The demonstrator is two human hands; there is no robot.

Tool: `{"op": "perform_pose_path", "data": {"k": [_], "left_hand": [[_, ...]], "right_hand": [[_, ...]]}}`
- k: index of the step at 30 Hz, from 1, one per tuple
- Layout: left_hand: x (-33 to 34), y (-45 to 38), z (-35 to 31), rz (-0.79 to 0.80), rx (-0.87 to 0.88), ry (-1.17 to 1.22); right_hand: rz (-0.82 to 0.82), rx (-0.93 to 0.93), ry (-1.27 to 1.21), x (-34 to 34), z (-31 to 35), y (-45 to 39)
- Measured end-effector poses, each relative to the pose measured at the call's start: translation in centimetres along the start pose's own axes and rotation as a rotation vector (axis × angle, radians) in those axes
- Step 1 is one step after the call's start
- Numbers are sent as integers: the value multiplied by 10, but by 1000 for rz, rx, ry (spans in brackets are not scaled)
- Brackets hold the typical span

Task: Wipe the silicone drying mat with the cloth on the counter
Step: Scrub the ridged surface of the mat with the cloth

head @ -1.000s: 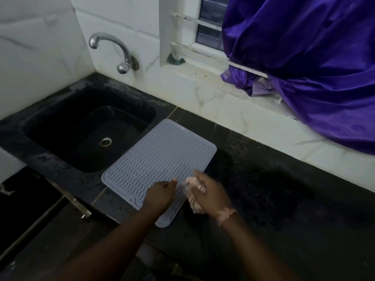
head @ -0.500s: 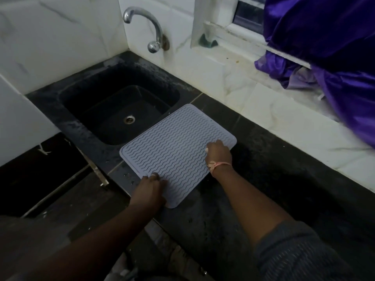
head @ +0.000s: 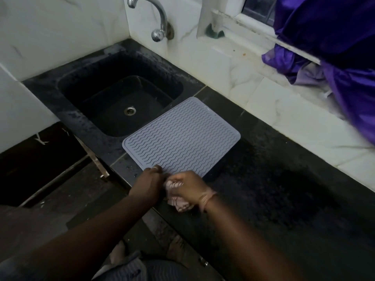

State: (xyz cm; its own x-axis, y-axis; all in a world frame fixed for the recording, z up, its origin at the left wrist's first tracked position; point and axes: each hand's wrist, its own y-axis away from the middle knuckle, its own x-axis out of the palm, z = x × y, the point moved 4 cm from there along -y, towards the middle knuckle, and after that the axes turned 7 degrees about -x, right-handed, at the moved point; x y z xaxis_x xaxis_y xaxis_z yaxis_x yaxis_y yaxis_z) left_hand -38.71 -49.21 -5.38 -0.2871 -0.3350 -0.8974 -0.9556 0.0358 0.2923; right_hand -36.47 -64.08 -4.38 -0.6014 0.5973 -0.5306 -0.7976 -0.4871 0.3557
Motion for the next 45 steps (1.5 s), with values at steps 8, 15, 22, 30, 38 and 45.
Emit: {"op": "perform_pose_path", "data": {"k": [8,15,22,30,38,45], "left_hand": [[-1,0,13,-45,-171,109],[-2,-2,13,-49,-187,125],[-3,-5,-2,-62,-236,101],[4,-2,-14,-90,-294,38],[6,-7,-16,-43,-320,-16],[4,-8,-22,-29,-370,11]], "right_hand": [[-402,27,304,-74,-32,-29],[-268,-115,414,7,-5,-4],[-164,-87,-63,3,-15,6],[57,-243,322,-6,-26,-16],[-22,-154,294,-110,-73,-53],[-230,-31,264,-161,-92,-74]]}}
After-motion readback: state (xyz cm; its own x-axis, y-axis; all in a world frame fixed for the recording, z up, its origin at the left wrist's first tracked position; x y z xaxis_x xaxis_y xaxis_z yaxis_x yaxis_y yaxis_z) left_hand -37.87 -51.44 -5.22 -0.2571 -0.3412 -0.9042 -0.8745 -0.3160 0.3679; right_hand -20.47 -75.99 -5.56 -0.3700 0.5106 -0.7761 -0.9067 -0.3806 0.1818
